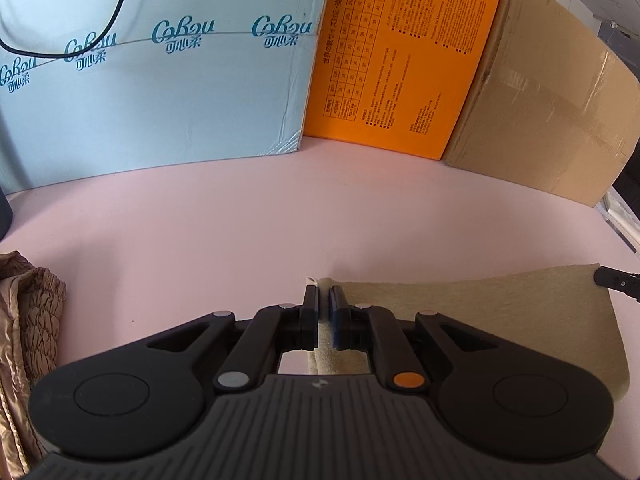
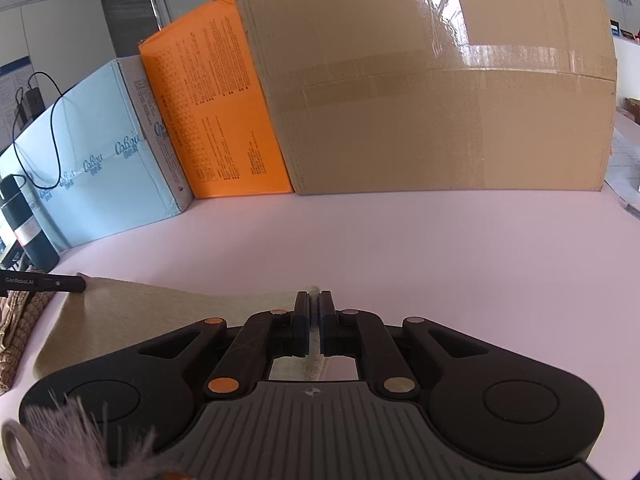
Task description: Fold clothes
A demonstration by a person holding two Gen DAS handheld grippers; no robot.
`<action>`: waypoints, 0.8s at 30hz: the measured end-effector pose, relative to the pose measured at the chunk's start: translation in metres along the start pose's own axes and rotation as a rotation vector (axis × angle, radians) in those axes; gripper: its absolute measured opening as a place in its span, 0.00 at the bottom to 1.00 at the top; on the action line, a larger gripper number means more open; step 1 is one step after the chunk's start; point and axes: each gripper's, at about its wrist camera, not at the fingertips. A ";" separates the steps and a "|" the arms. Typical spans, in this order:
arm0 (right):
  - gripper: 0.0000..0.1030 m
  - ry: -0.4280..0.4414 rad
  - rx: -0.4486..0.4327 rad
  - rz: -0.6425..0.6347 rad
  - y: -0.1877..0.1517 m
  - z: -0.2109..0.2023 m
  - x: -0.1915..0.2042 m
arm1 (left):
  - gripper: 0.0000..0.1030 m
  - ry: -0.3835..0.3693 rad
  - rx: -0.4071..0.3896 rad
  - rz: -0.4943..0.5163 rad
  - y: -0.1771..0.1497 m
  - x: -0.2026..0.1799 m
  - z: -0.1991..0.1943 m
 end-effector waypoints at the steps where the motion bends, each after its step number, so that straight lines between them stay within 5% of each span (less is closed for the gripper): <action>1: 0.04 -0.009 0.025 0.008 -0.002 0.006 -0.002 | 0.07 0.007 0.013 0.001 -0.001 0.001 0.005; 7: 0.06 -0.038 0.066 0.029 -0.014 0.016 -0.005 | 0.15 0.057 0.047 -0.010 -0.006 0.002 0.013; 12: 0.23 -0.078 -0.009 0.019 -0.017 -0.003 0.004 | 0.26 0.137 0.047 -0.024 -0.009 -0.001 0.003; 16: 0.35 -0.002 -0.086 -0.002 -0.024 -0.029 0.020 | 0.41 0.191 0.048 -0.025 -0.013 -0.005 -0.009; 24: 0.39 0.134 -0.073 -0.121 -0.050 -0.053 0.079 | 0.47 0.234 0.055 -0.027 -0.031 -0.012 -0.037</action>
Point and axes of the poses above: each gripper's, at about its wrist camera, not at the fingertips, and z roughly the way its jaws point, x to its left, y to its top, and after that the axes turned 7 degrees about x, right-handed
